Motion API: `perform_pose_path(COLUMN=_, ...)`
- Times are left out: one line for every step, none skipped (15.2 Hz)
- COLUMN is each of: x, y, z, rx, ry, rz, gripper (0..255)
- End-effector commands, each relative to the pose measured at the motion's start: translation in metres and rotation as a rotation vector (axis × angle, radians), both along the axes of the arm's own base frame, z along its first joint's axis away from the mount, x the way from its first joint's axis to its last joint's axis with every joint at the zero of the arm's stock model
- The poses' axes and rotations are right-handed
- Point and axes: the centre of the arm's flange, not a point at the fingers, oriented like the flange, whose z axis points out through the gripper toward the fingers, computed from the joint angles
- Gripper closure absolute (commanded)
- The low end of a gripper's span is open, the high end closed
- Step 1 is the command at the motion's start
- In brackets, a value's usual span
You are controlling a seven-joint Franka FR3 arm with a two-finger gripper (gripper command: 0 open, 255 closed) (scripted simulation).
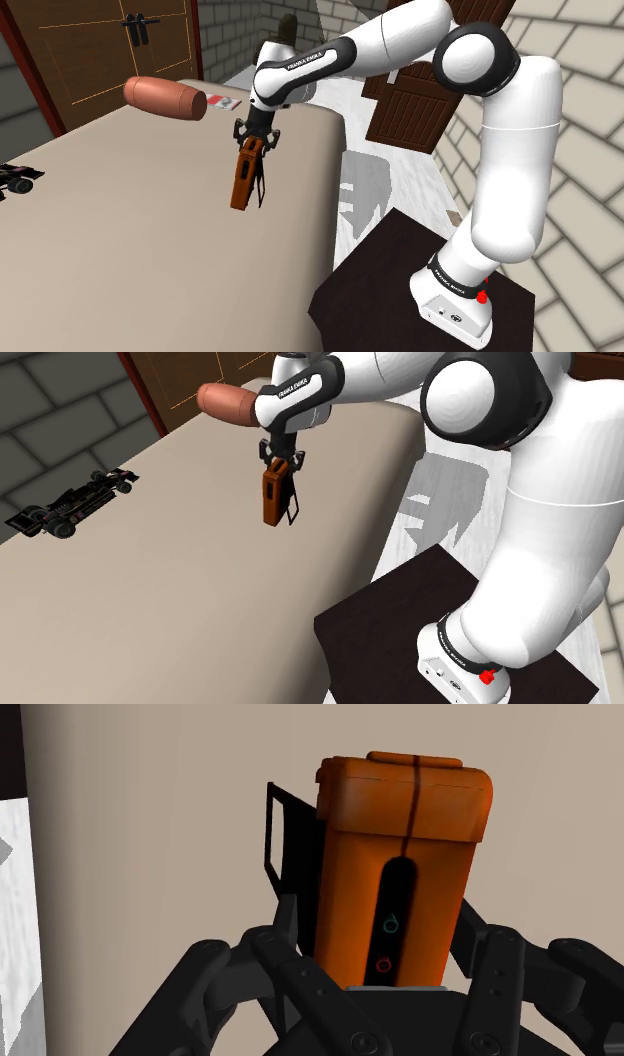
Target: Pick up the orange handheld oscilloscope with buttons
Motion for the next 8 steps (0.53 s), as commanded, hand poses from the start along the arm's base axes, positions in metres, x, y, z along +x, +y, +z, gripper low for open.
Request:
perform_pose_path(x=0.0, y=0.0, z=0.013, rx=0.0, ry=-0.003, rz=0.0, gripper=255)
perform_pose_path(x=0.0, y=0.0, z=0.018, rx=0.0, ry=-0.003, rz=0.0, gripper=255)
perform_pose_path(x=0.0, y=0.0, z=0.023, rx=0.0, ry=-0.003, rz=0.0, gripper=255)
perform_pose_path(x=0.0, y=0.0, z=0.028, rx=0.0, ry=-0.003, rz=0.0, gripper=255)
perform_pose_path(x=0.0, y=0.0, z=0.034, rx=0.0, ry=-0.003, rz=0.0, gripper=255)
perform_pose_path(x=0.0, y=0.0, z=0.039, rx=0.0, ry=-0.003, rz=0.0, gripper=255)
perform_pose_path(x=0.0, y=0.0, z=0.04, rx=0.0, ry=-0.003, rz=0.0, gripper=255)
perform_pose_path(x=0.0, y=0.0, z=0.04, rx=0.0, ry=-0.003, rz=0.0, gripper=255)
